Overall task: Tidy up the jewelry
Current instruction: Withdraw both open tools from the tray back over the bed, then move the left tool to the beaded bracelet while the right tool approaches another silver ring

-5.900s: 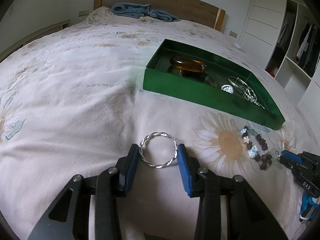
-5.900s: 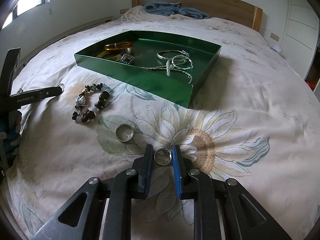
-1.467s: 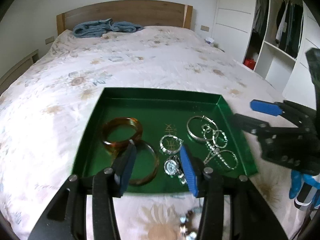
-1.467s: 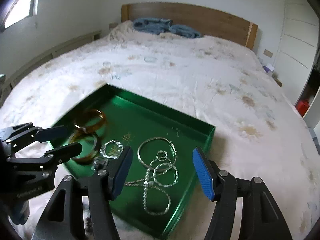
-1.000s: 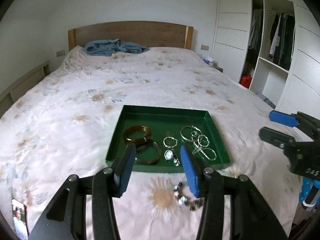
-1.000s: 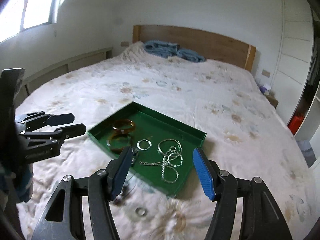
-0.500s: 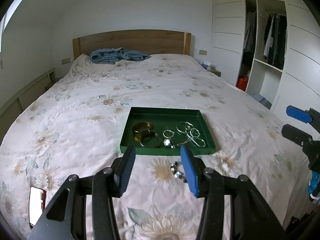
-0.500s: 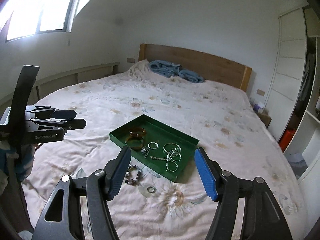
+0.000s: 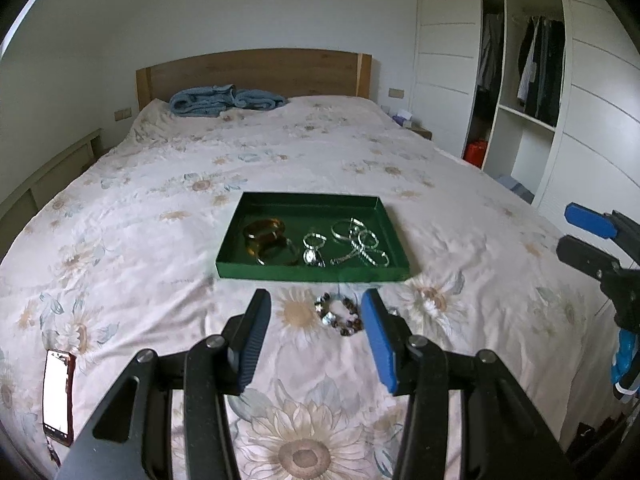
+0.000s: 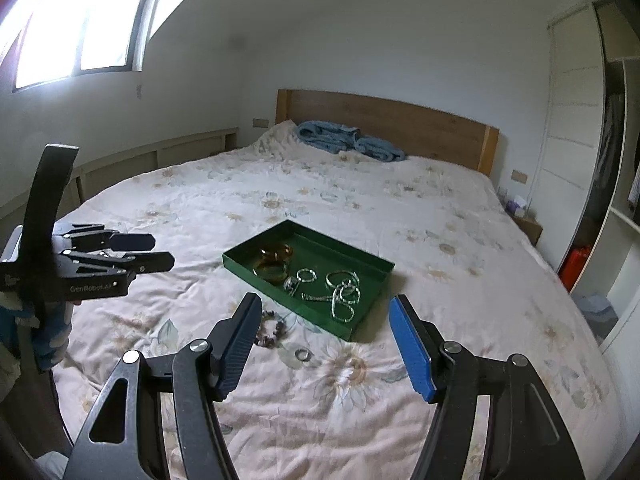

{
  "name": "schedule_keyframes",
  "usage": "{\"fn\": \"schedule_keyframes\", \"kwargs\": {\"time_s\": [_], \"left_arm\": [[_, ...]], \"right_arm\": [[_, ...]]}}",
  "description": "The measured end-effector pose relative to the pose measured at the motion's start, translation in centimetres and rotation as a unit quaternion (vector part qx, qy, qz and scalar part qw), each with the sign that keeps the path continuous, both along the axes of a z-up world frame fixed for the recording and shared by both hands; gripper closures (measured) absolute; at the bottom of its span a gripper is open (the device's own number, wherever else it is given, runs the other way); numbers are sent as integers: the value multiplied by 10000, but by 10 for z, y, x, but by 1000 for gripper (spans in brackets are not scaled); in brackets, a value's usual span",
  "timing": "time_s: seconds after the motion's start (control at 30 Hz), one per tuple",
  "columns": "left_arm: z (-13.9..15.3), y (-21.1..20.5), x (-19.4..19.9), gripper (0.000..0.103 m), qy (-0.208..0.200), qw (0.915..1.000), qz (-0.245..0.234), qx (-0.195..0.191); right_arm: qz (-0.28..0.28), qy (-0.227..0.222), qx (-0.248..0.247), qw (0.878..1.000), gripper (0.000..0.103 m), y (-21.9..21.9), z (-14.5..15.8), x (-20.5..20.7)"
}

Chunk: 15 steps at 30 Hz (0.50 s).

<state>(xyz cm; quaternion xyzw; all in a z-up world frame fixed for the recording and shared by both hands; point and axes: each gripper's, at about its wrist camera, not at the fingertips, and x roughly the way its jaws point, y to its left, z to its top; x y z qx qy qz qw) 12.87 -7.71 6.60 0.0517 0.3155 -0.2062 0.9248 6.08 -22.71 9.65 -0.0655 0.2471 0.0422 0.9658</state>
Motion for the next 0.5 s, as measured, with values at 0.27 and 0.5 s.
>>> {"fn": "schedule_keyframes", "kwargs": {"time_s": [0.27, 0.5], "left_arm": [[-15, -4, -9, 58, -107, 9998, 123, 78], [-21, -9, -14, 58, -199, 9994, 155, 217]], "right_arm": [[-93, 258, 187, 9994, 37, -10, -28, 11], [-105, 384, 288, 9988, 37, -13, -42, 17]]}}
